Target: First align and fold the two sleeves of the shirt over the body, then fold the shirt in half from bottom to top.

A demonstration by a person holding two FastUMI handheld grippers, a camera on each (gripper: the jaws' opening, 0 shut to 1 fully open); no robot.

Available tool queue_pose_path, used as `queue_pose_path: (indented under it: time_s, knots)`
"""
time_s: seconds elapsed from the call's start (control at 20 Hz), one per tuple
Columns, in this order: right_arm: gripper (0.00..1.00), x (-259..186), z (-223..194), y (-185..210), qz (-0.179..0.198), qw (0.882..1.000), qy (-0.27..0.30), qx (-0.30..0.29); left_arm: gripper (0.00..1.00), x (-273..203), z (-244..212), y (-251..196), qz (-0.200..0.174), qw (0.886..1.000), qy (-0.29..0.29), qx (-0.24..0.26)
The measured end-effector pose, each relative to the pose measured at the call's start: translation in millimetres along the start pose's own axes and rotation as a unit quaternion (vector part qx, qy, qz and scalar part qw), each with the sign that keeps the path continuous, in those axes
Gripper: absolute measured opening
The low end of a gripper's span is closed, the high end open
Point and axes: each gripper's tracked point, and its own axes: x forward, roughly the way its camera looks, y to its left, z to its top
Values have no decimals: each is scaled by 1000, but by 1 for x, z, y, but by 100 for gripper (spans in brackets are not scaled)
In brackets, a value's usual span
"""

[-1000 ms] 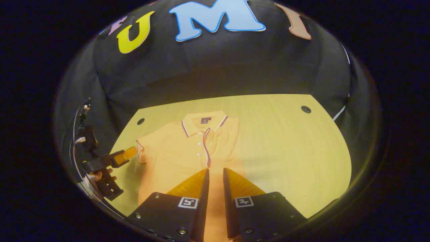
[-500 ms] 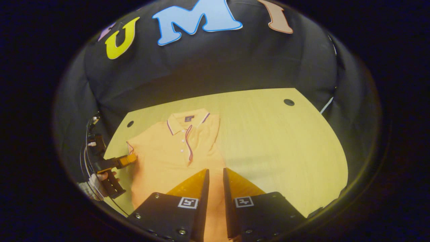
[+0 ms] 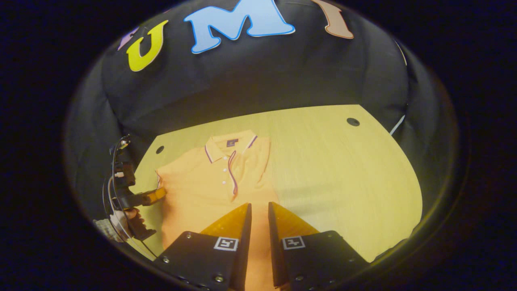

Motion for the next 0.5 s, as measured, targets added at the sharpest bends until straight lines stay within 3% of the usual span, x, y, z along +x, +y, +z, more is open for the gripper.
queue_pose_path:
  time_s: [0.05, 0.15, 0.35, 0.5]
  knots:
    - [25, -1, 0, 0, 1, 1000, 0, 0, 14, 2, 0, 0, 3, 1000, 2, 2]
    - [25, 0, 0, -1, 0, 1000, -1, 1, 8, 3, 1, -2, 13, 1000, 6, 23]
    - [25, -2, 1, -7, -4, 1000, -5, 4, 8, -3, 21, -10, 36, 995, -5, 98]
    - [25, -2, 2, -10, -6, 1000, -9, 14, 8, -10, 48, -33, 21, 988, -41, 149]
